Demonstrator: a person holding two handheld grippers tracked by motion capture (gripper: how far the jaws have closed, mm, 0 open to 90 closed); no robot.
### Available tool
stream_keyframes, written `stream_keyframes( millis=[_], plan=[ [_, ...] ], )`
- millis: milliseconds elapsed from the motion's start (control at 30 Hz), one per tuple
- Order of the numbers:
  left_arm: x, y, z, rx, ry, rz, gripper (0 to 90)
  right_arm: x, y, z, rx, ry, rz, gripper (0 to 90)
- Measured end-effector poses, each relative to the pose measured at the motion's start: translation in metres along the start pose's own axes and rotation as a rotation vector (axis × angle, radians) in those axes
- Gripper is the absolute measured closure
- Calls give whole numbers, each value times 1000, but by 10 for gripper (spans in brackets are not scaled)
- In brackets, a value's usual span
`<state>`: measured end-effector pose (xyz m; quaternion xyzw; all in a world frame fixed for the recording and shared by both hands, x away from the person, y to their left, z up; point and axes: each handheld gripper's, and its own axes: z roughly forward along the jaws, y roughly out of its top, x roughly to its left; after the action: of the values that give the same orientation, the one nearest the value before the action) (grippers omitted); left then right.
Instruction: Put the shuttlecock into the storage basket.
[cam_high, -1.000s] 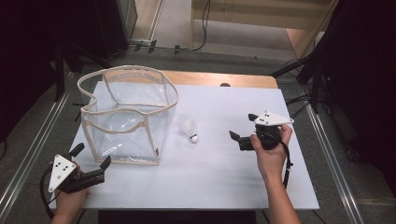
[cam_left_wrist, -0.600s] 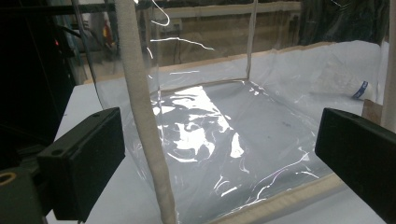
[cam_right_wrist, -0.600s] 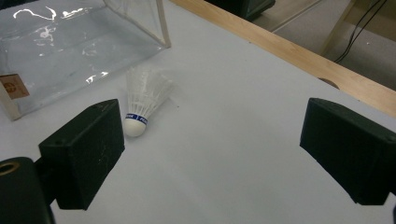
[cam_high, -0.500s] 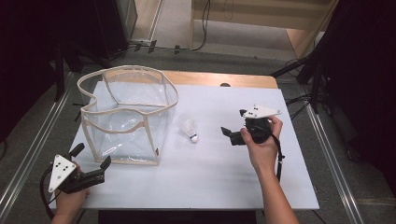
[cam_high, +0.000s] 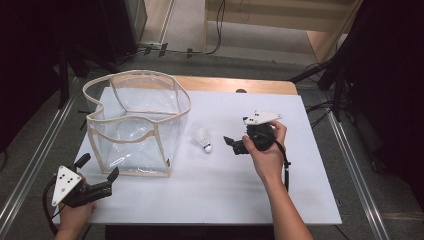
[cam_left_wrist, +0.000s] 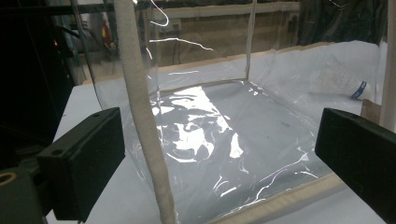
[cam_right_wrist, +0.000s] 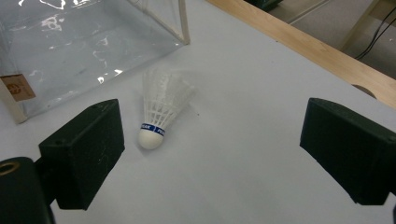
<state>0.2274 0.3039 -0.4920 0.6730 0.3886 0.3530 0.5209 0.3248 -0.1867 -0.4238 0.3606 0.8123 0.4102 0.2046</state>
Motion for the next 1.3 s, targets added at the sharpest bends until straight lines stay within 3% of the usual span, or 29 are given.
stream_keyframes(
  millis=[733, 1067, 1167, 1300],
  plan=[
    [1, 0, 0, -4, -4, -4, 23, 16, 12, 36, 73, 45, -14, 48],
    [0, 0, 0, -3, -4, -4, 23, 20, 13, 50, 138, 50, 14, 52],
    [1, 0, 0, -2, -4, -4, 23, 20, 11, 56, 172, 52, 48, 52],
    [1, 0, 0, -2, -5, -3, 23, 23, 10, 63, 199, 61, 58, 52]
  ],
)
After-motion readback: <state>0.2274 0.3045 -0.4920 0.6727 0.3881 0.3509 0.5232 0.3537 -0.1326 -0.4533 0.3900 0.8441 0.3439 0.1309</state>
